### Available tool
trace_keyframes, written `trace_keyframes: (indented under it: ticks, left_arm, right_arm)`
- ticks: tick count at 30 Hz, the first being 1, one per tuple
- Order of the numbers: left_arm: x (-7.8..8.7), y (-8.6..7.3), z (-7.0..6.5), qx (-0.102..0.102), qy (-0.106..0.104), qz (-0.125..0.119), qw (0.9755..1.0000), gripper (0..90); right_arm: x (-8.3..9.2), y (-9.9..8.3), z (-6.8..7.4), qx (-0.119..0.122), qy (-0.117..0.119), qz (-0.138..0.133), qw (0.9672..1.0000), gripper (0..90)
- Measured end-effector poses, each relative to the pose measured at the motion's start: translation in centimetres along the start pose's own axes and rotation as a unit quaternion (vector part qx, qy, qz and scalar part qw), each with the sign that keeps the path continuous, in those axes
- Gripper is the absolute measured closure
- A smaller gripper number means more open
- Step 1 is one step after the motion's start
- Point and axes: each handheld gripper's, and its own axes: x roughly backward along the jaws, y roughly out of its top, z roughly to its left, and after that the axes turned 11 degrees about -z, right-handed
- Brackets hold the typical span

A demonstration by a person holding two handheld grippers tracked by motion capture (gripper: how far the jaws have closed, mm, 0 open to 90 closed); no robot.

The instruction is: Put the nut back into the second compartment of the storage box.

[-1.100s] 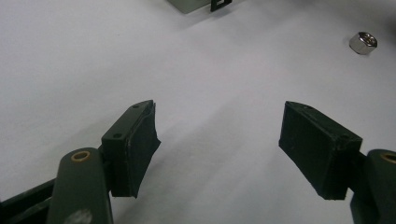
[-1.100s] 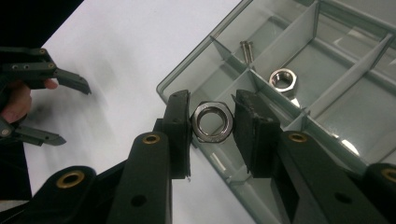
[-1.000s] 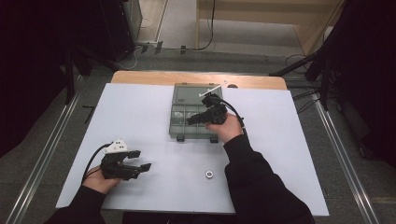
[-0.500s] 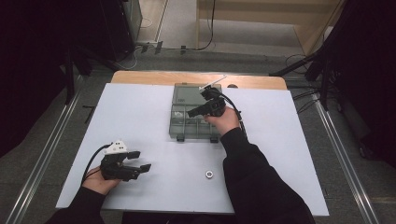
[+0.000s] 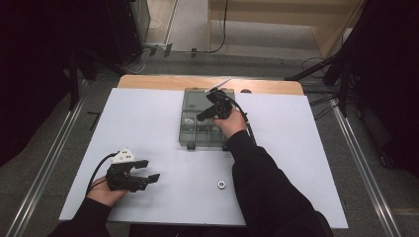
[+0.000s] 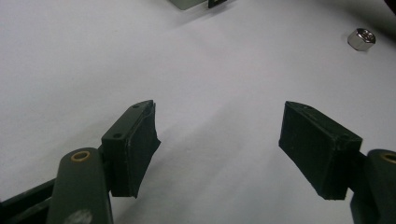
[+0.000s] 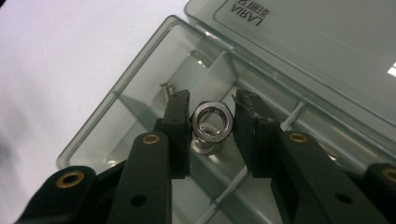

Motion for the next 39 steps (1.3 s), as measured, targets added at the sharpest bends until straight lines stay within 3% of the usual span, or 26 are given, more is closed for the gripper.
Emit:
trace_keyframes:
  ticks: [7, 9, 14, 24, 27, 39]
  left_arm:
    - [0.0, 0.0, 0.0, 0.000, 0.000, 0.000, 1.0000, 27.2]
    - [0.0, 0.0, 0.0, -0.001, 0.001, 0.000, 1.0000, 27.2]
    - [0.1, 0.0, 0.0, -0.001, 0.002, 0.000, 1.0000, 27.2]
    - [0.0, 0.0, 0.2, 0.003, 0.005, 0.003, 1.0000, 27.2]
    - [0.0, 0.0, 0.3, 0.003, 0.005, 0.003, 1.0000, 27.1]
    - [0.1, 0.1, 0.7, 0.007, 0.007, 0.002, 1.0000, 27.2]
  right_arm:
    - [-0.6, 0.2, -0.1, 0.002, -0.017, -0.007, 0.9998, 65.1]
    - [-0.3, 0.2, 0.0, 0.004, -0.008, -0.021, 0.9997, 52.5]
    - [1.0, -0.1, 0.8, 0.014, 0.004, -0.021, 0.9997, 46.8]
    - [3.9, -2.6, 1.8, 0.033, 0.033, -0.043, 0.9980, 35.0]
    - [4.5, -3.3, 1.9, 0.035, 0.046, -0.052, 0.9970, 33.6]
    - [6.1, -5.7, 2.8, 0.052, 0.062, -0.044, 0.9957, 30.5]
